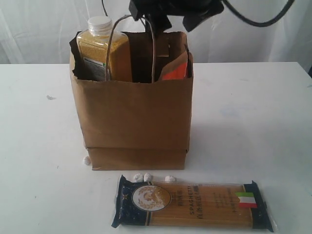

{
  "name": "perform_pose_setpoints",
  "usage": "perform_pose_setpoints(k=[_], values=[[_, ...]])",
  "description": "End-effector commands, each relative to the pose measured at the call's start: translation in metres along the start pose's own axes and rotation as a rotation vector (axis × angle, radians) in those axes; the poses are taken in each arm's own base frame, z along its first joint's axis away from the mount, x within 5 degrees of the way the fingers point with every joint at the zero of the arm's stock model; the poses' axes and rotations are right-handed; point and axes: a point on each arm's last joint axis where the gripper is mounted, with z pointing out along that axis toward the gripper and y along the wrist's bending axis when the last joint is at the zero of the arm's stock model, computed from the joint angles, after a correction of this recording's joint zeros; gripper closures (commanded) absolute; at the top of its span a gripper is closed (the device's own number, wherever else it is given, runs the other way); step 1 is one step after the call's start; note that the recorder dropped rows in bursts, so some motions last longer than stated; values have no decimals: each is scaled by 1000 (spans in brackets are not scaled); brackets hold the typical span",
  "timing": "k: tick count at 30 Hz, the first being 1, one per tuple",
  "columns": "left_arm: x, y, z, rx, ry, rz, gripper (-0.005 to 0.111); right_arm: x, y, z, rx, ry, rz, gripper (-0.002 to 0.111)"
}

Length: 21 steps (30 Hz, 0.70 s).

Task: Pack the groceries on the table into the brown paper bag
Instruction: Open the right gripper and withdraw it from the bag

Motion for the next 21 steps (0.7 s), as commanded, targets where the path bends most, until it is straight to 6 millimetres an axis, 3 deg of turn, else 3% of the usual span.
perform_pose_setpoints(k=[1,3,6,9,11,16,21], values=[[2,0,0,1,1,-11,107,-2,-4,-59,-5,-184,12,40],[2,0,0,1,1,-11,107,-1,-5,-75,-8,-231,22,43],[2,0,0,1,1,-11,107,4,-6,-95,-10,-272,25,58],[2,0,0,1,1,-11,107,11,-8,-121,-12,-317,29,93],[2,0,0,1,1,-11,107,15,-9,-138,-16,-371,30,107],[2,0,0,1,1,-11,107,29,-11,-176,-22,-483,34,108],[2,0,0,3,1,-13,107,47,-14,-198,-20,-511,22,108]])
